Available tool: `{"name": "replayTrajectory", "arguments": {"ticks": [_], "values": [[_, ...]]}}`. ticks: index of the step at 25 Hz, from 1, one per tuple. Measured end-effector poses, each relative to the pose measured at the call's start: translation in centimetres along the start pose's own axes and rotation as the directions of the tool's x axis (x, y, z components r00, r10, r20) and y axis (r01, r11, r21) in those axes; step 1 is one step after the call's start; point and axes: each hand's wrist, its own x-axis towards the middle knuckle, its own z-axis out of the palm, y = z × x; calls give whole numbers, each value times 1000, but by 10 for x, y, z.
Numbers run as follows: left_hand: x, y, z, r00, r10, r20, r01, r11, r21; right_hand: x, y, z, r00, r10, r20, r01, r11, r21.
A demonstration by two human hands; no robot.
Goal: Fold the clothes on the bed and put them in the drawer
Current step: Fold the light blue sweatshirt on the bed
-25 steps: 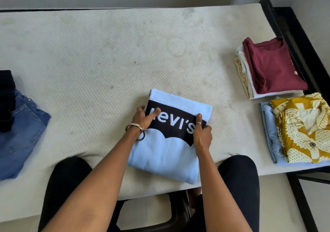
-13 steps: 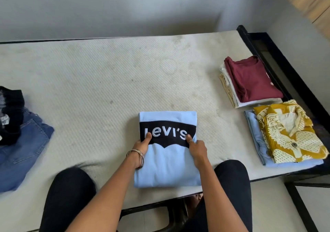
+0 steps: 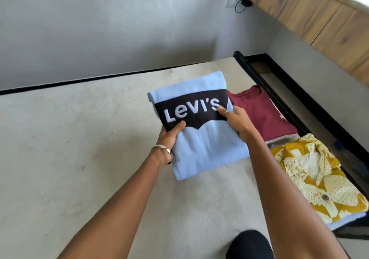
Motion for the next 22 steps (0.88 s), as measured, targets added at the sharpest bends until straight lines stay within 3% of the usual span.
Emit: {"name": "replayTrajectory", "arguments": {"ticks": [3,5,8,12,18,22], "values": [[52,1,33,985,-124,-124,140,982,127,53,10,1,989,-18,-147,-60,862,-503],[67,-21,31,973,-186,-137,216,943,255,55,36,22,1000,-18,-7,10,782,-624],[92,-58,11,987,-111,-118,158,825,542,36,88,56,994,24,108,67,653,-755],[95,-77,-1,995,-64,-73,95,812,576,28,103,60,993,39,111,53,694,-718],[65,-65,-7,982,-181,-53,181,833,522,14,83,68,977,184,105,-38,639,-768],[26,-48,-28,968,-193,-162,252,778,575,-31,66,82,995,96,22,-48,663,-747]]}}
